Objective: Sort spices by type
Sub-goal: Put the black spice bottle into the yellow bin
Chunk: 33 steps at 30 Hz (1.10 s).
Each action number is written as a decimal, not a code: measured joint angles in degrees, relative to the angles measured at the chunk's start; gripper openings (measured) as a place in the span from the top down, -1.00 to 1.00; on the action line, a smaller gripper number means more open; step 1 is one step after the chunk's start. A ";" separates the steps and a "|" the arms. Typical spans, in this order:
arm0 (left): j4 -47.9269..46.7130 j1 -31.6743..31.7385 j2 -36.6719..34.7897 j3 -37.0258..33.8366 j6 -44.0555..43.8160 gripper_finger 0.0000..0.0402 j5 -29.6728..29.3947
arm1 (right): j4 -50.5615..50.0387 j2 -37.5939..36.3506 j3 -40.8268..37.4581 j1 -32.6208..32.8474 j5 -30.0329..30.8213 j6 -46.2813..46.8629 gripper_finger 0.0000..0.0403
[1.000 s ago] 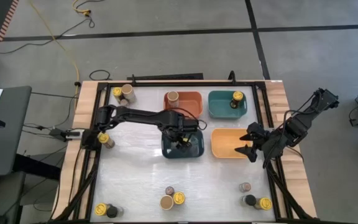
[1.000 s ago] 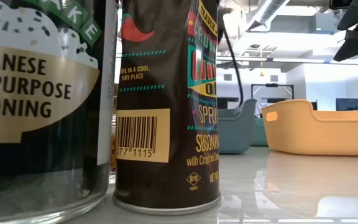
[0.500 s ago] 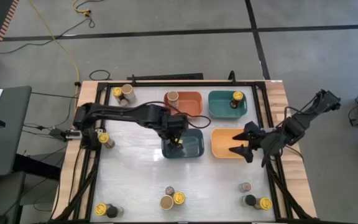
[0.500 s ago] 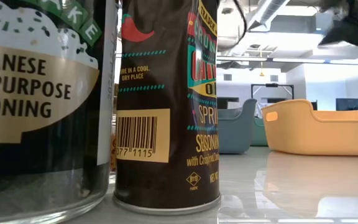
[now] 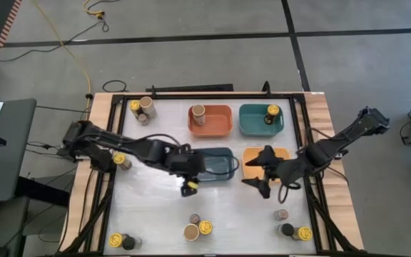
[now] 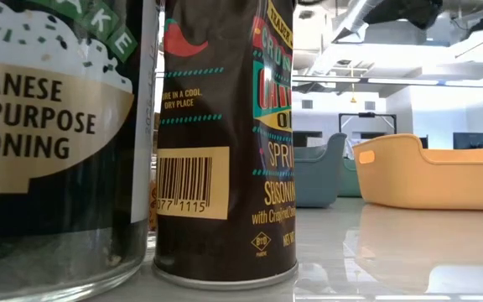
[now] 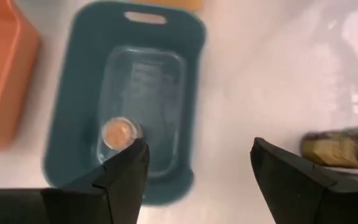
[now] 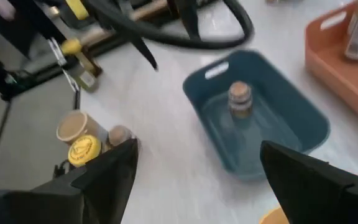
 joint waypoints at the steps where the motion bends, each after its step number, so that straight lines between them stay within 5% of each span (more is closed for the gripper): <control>1: 1.36 -0.69 -1.86 -2.23 -0.65 -0.34 -0.24 | -2.71 1.98 2.36 -0.03 -0.26 1.01 -0.81; 6: 11.84 -5.14 -12.85 -15.59 -4.66 -0.34 -2.33 | -18.08 12.67 15.42 0.01 -3.44 5.85 -0.81; 14: 26.60 -13.61 -25.78 -30.79 -9.29 -0.34 -5.63 | -40.52 26.51 29.84 1.56 -19.26 19.52 -0.81; 23: 27.15 -19.71 -26.37 -32.55 -13.45 -0.34 -7.23 | -44.37 33.80 29.94 12.13 -28.78 33.13 -0.81; 33: 27.37 -20.66 -25.80 -32.55 -15.48 -0.34 -7.48 | -48.89 33.96 29.59 20.46 -29.62 49.22 -0.81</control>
